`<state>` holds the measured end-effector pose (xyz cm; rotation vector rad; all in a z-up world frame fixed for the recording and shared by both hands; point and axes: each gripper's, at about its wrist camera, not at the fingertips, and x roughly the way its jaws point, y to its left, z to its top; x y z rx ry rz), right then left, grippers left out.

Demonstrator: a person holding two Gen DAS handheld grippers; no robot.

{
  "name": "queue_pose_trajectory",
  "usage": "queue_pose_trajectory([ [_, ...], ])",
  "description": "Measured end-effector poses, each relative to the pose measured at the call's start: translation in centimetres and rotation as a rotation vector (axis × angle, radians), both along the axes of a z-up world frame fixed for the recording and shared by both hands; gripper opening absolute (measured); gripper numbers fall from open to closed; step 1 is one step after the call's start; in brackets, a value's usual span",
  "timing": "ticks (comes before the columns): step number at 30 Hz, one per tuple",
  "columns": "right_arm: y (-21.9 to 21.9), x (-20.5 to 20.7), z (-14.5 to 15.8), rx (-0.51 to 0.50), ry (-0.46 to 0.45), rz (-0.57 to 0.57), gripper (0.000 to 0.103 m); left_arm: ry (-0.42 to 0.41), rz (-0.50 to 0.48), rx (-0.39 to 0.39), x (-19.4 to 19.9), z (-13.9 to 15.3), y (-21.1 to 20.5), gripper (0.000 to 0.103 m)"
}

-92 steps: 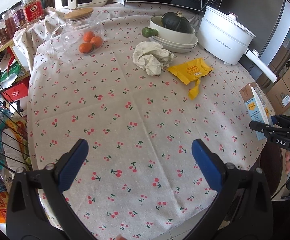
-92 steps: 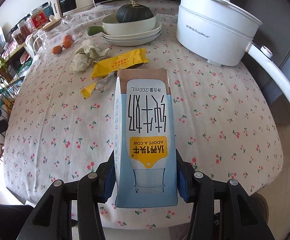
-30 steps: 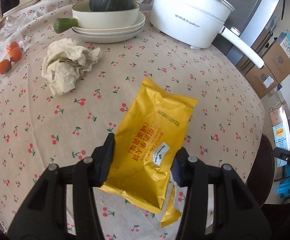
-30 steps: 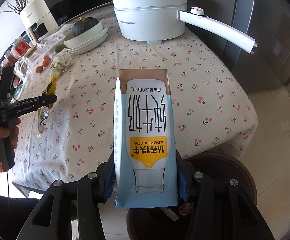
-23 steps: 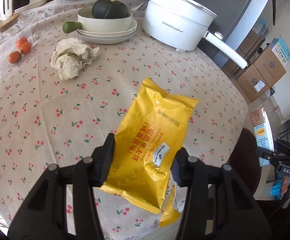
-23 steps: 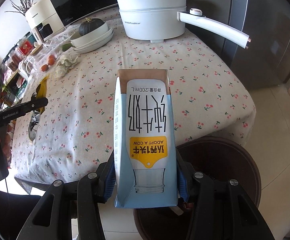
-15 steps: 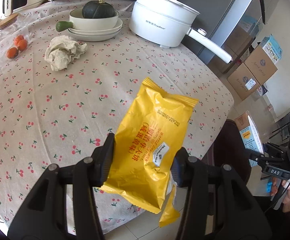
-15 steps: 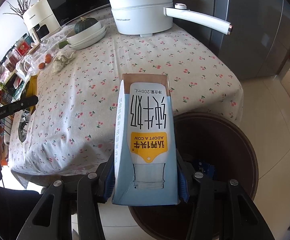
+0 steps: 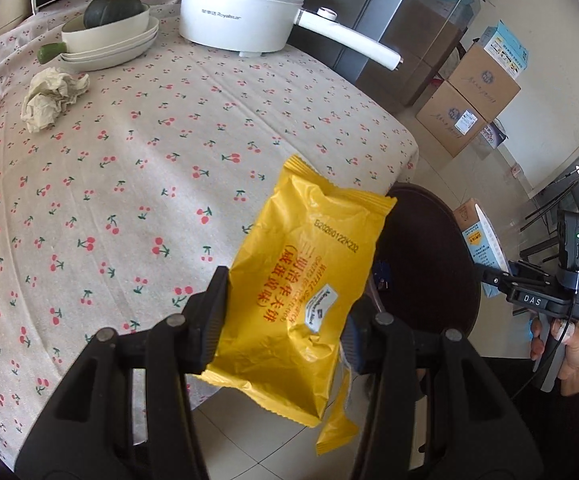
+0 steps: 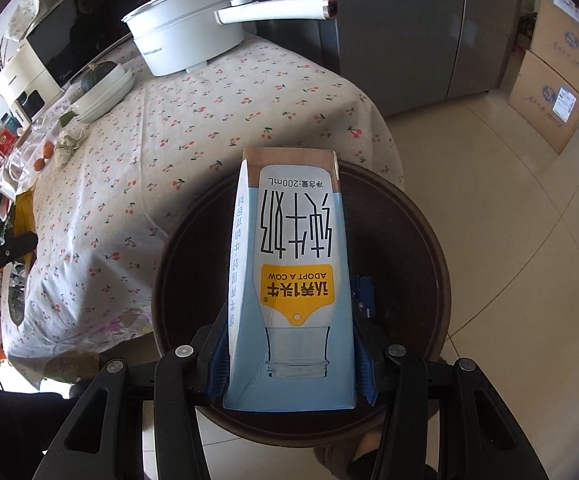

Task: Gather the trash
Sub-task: 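Carry the yellow bag and milk carton over the bin and open both grippers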

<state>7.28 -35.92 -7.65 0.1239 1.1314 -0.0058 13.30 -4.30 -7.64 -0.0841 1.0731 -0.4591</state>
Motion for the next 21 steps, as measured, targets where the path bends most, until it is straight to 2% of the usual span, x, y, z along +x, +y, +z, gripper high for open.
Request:
queue_pose_trajectory([
  [9, -2.8, -0.9, -3.0, -0.008, 0.073, -0.049, 0.053, 0.013, -0.111, 0.024, -0.7, -1.2, -5.5, 0.051],
  [11, -3.3, -1.0, -3.4, 0.014, 0.095, -0.064, 0.068, 0.012, -0.133, 0.025, -0.7, -1.2, -6.7, 0.051],
  [12, -3.5, -1.0, -3.5, 0.024, 0.101, -0.070, 0.070, 0.011, -0.144, 0.024, -0.7, -1.3, -7.2, 0.051],
  [21, -4.4, -1.6, -3.3, 0.007, 0.088, -0.073, 0.073, 0.002, -0.216, 0.009, -0.4, -1.7, -12.0, 0.051],
])
